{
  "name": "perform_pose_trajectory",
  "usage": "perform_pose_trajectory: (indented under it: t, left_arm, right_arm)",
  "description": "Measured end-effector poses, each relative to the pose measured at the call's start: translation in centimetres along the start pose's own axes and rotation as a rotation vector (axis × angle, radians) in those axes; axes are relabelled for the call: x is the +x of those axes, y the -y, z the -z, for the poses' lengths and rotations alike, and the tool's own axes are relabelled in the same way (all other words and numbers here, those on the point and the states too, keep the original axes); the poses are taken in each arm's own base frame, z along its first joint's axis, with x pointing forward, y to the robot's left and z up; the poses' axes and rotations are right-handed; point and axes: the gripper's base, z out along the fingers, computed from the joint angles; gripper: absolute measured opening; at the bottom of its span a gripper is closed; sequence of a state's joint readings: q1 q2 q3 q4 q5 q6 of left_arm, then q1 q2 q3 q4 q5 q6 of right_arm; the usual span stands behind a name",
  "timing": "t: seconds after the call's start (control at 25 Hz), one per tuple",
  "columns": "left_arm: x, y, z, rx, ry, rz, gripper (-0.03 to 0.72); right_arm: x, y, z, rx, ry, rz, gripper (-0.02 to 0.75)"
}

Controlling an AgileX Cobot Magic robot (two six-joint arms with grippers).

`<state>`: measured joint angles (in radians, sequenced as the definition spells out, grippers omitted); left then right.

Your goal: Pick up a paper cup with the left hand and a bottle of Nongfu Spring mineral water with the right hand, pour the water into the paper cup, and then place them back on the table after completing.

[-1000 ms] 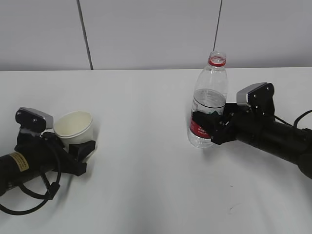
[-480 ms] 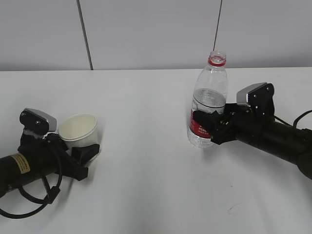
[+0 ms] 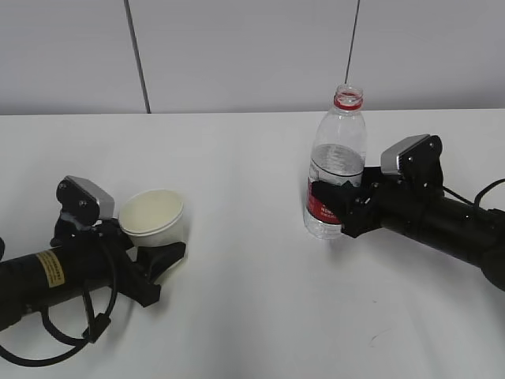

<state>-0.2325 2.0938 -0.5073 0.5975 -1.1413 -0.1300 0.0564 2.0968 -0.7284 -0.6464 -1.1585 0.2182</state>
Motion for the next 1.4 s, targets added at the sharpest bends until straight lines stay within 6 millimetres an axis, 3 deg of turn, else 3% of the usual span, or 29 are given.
perform_pose_trajectory:
  t: [0.32,0.56,0.88,1.4]
  left_arm:
    - [-1.2,2.7,-0.9,0.078,0.025,-0.029,0.398]
    - [-2.7,4.1,-2.7,0.134,0.077,-0.057,0.398]
    - [-3.9,5.0,-3.9,0.174,0.119,-0.064,0.398]
    - [-3.9,5.2,-4.0,0.199,0.112,-0.073,0.391]
  right_arm:
    - [-0.5,0.0,0.1,0.004,-0.018,0.092,0.468]
    - [-0.8,0.0,0.2,0.004,-0.029,0.173,0.468]
    - [-1.3,0.1,0.3,0.013,-0.055,0.239,0.467]
    - [-1.8,-0.3,-0.7,-0.008,-0.066,0.35,0.465]
